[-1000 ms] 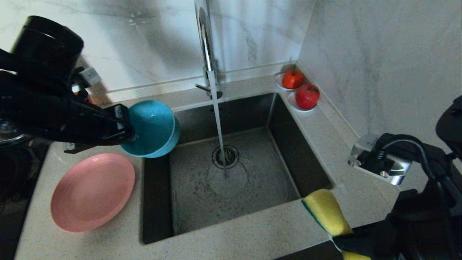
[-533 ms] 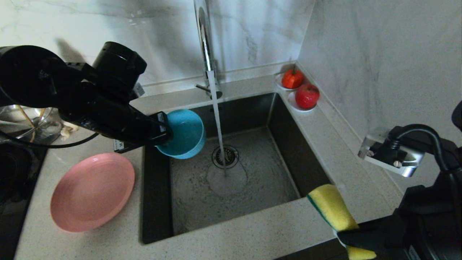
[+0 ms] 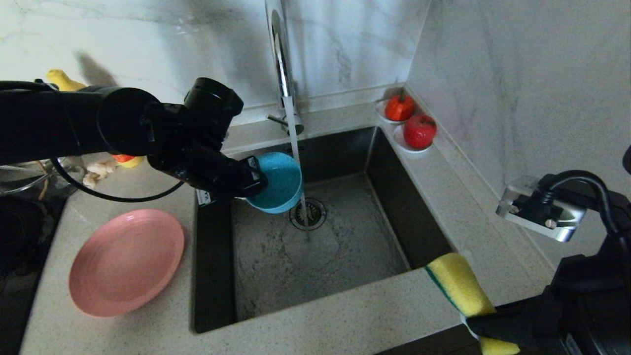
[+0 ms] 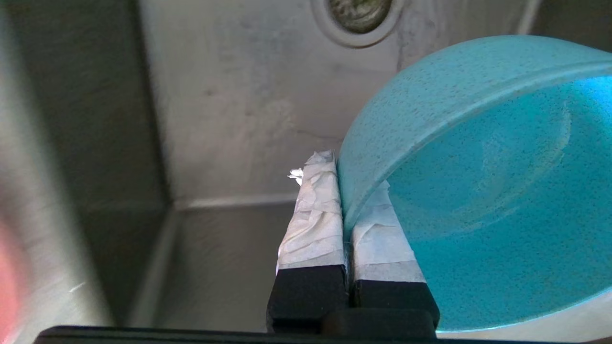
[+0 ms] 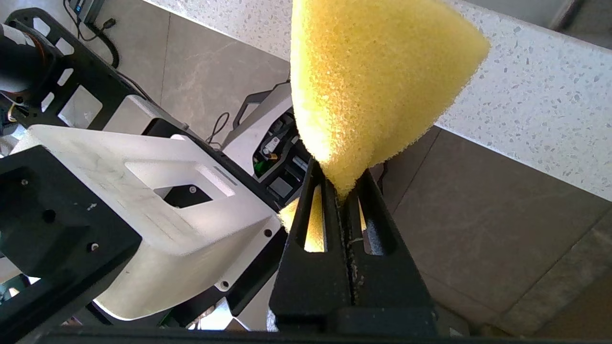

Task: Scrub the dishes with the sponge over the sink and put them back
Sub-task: Wash the bowl

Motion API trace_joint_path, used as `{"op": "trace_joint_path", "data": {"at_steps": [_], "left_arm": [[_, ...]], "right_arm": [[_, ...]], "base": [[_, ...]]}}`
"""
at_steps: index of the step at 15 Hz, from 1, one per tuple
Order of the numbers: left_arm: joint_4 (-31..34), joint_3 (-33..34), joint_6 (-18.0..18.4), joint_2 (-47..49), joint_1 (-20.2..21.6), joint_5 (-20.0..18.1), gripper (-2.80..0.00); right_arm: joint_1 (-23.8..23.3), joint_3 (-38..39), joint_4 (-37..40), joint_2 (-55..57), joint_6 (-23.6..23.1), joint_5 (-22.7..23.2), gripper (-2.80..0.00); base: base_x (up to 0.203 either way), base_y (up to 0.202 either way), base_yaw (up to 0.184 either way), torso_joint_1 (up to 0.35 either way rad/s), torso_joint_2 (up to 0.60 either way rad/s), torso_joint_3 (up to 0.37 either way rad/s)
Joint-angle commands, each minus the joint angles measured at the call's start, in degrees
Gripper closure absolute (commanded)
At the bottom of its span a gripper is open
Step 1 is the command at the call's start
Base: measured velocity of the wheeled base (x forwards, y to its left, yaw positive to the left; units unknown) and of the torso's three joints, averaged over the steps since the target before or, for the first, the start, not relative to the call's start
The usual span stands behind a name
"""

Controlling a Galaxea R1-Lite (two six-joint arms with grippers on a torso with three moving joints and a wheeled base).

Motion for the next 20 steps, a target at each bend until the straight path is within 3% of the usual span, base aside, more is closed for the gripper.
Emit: {"op": "trace_joint_path", "data": {"at_steps": [1, 8, 20], "left_arm": [[-0.2, -2.3, -0.8, 2.5, -0.5, 0.1, 0.0], [0.0, -9.4, -3.6, 6.8, -0.5, 0.5, 0.0], [-0.8, -11.4, -5.0, 9.8, -0.9, 2.5, 0.0]], "right_arm": [[0.0, 0.4, 0.2, 0.0, 0.1, 0.0, 0.0], [0.0, 1.6, 0.2, -0.8, 0.1, 0.0, 0.0], [0.0, 2.0, 0.2, -0.9, 0.1, 0.1, 0.0]], "base": [[0.0, 0.0, 0.0, 0.0, 0.0, 0.0], [0.0, 0.0, 0.0, 0.0, 0.0, 0.0], [0.0, 0.0, 0.0, 0.0, 0.0, 0.0]]}}
